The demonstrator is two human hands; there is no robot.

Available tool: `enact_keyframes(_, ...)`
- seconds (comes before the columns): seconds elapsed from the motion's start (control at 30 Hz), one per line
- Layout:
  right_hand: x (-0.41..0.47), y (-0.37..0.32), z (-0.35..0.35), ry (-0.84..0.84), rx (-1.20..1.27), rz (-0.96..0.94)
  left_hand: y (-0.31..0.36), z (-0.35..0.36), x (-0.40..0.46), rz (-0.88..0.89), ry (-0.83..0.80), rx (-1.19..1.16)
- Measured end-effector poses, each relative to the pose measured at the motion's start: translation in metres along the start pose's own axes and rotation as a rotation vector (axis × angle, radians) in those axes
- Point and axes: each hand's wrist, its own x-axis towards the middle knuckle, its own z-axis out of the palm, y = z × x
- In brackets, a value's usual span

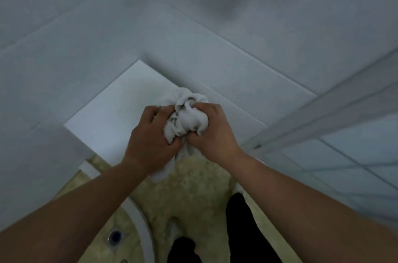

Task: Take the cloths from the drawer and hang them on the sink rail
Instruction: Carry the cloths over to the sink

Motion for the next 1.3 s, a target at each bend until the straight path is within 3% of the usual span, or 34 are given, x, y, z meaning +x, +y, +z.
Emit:
enact_keyframes(0.33, -0.136, 0.025, -0.142, 0.376, 0.034, 0.250, 0.174, 0.032, -0.025, 0.346, -0.248, -0.013)
enact_keyframes(0.67, -0.340, 0.128, -0.316, 0.750, 0.023, 0.434, 0.411, 0.168, -0.107, 0.749, -0.477, -0.055)
enact_keyframes(0.9, -0.517, 0.192, -0.440, 0.874, -0.069, 0.592, 0.581, 0.266, -0.219, 0.904, -0.609, -0.161)
enact_keyframes(1.3, -0.654, 0.234, -0.518, 1.199, -0.102, 0.803, 0.733, 0.358, -0.299, 1.170, -0.824, -0.275)
